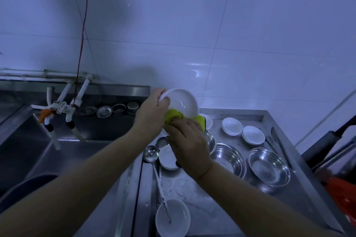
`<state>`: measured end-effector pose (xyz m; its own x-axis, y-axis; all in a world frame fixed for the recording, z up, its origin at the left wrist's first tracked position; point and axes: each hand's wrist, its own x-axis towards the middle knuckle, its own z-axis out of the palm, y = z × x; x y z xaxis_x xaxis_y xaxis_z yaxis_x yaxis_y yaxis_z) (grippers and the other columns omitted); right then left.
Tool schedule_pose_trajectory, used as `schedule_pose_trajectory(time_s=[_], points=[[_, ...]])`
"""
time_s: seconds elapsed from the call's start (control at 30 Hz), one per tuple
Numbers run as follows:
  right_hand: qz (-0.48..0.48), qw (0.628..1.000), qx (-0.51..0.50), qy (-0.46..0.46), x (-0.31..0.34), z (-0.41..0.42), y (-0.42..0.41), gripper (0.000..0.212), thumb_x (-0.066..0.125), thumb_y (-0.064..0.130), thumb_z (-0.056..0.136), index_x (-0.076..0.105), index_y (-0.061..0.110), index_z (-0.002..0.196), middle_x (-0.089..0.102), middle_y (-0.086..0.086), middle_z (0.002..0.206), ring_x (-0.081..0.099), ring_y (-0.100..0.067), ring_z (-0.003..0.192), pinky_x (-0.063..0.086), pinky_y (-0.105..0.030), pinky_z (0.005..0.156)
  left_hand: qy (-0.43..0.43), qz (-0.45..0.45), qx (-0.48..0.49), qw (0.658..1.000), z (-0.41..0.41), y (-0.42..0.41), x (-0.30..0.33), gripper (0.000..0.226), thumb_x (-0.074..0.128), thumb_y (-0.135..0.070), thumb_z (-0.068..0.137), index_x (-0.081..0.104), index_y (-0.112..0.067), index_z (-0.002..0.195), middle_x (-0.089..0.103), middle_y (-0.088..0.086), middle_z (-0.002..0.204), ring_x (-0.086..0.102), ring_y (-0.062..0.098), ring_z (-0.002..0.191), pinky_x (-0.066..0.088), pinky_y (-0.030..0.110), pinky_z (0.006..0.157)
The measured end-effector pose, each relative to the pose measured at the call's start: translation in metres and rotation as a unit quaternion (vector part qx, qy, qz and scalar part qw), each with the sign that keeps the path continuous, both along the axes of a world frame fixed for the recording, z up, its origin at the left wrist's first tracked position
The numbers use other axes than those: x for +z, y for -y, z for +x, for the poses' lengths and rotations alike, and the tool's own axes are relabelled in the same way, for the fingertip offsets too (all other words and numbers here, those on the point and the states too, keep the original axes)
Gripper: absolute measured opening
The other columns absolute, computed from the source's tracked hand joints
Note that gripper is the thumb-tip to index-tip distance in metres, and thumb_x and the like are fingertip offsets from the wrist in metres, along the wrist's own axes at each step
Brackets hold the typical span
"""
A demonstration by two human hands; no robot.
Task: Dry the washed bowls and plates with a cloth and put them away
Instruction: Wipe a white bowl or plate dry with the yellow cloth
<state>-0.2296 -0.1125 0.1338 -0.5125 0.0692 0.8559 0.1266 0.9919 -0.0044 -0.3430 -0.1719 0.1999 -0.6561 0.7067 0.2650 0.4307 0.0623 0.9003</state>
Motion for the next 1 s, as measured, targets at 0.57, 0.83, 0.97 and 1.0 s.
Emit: schedule_pose_trajectory(time_s=[0.57,0.83,0.97,1.0], points=[[0.160,0.987,0.004,0.002,0.029,0.009,-0.031,0.020,0.067,0.004,0.083,0.073,0.013,0.100,0.068,-0.007,0.084,0.062,-0.026,0.076,0.046,-0.036,0.072,0.159,0.116,-0.075,0.978,0.004,0.018,-0.004,0.036,0.066,-0.031,0.068,0.057,-0.035,0.103,0.065,-0.002,0.099,0.065,0.010,0.086,0.055,0.025,0.067],[0.161,0.986,0.045,-0.002,0.020,0.013,-0.025,0.017,0.072,0.010,0.086,0.074,0.010,0.103,0.072,-0.008,0.096,0.067,-0.022,0.086,0.051,-0.035,0.078,0.074,0.147,-0.100,0.981,0.010,0.021,-0.006,0.030,0.042,-0.029,0.086,0.050,-0.041,0.113,0.061,-0.015,0.104,0.058,0.005,0.097,0.050,0.021,0.081],[0.282,0.951,0.112,0.060,0.039,0.027,-0.059,0.005,0.073,0.007,0.084,0.075,0.010,0.088,0.070,-0.008,0.087,0.067,-0.025,0.082,0.051,-0.035,0.082,0.033,0.056,-0.141,0.988,-0.004,0.019,0.003,0.027,0.043,-0.031,0.080,0.055,-0.041,0.103,0.060,-0.010,0.103,0.057,0.008,0.093,0.045,0.027,0.075],[0.295,0.945,0.120,0.072,0.042,0.028,-0.064,0.005,0.073,0.006,0.084,0.075,0.009,0.086,0.070,-0.008,0.086,0.066,-0.026,0.082,0.051,-0.036,0.083,0.028,0.018,-0.167,0.985,-0.010,0.017,0.008,0.028,0.044,-0.032,0.079,0.058,-0.040,0.102,0.061,-0.007,0.102,0.058,0.012,0.093,0.045,0.027,0.073]])
